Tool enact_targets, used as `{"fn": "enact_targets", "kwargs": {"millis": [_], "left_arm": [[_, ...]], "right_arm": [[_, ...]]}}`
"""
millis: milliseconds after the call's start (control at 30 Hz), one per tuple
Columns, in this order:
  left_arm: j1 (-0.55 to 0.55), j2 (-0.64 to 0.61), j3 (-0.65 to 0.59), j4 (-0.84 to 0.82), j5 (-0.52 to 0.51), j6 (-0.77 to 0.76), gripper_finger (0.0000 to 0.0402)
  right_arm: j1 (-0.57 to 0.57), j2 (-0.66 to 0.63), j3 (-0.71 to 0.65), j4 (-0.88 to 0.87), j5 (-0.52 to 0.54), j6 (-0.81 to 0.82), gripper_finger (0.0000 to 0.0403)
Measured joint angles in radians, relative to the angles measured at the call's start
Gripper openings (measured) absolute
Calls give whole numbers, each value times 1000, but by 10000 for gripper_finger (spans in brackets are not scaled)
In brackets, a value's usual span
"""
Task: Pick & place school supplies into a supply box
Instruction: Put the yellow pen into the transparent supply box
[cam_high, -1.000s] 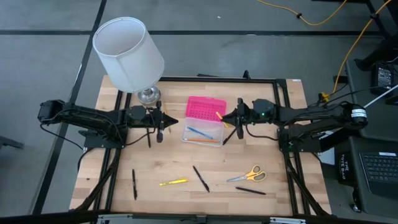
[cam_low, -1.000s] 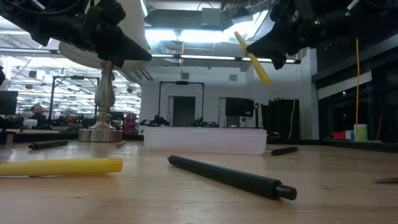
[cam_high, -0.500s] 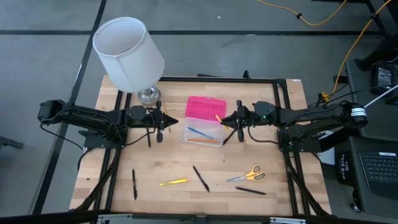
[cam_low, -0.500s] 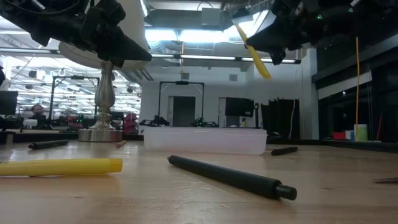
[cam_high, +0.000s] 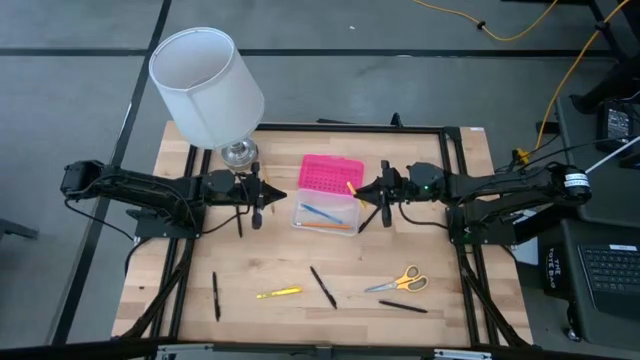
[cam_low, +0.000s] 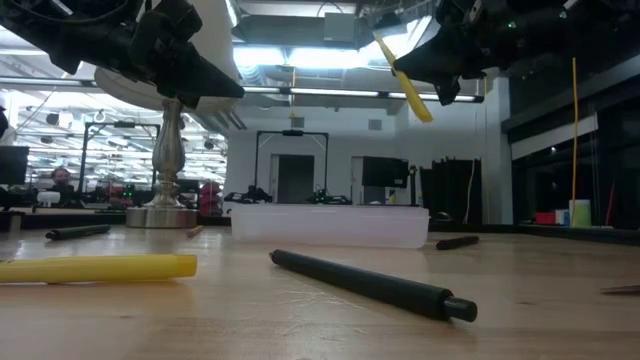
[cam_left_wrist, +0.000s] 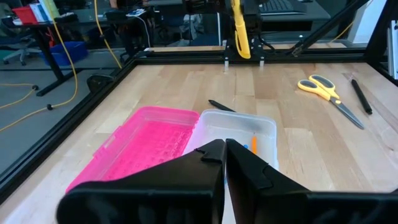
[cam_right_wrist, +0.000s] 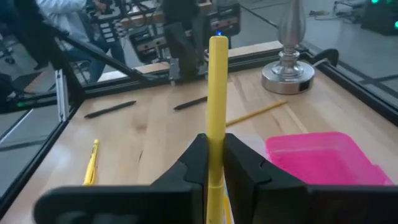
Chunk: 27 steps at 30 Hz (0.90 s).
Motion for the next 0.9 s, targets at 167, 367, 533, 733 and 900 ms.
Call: {"fn": "enact_targets", "kwargs": {"millis": [167, 367, 533, 733, 900], "left_arm": [[0, 0, 0, 0, 0, 0, 7], [0, 0, 0, 0, 0, 0, 8], [0, 0, 0, 0, 0, 0, 9], [0, 0, 0, 0, 0, 0, 6], [0, 0, 0, 0, 0, 0, 10]], "right_arm": [[7, 24, 49, -21, 7, 5, 40], [14, 154, 191, -183, 10, 11, 38], [14, 293, 357, -386, 52, 28, 43], [21, 479, 539, -538, 57, -9, 42], [13, 597, 656, -639, 57, -25, 42]]}}
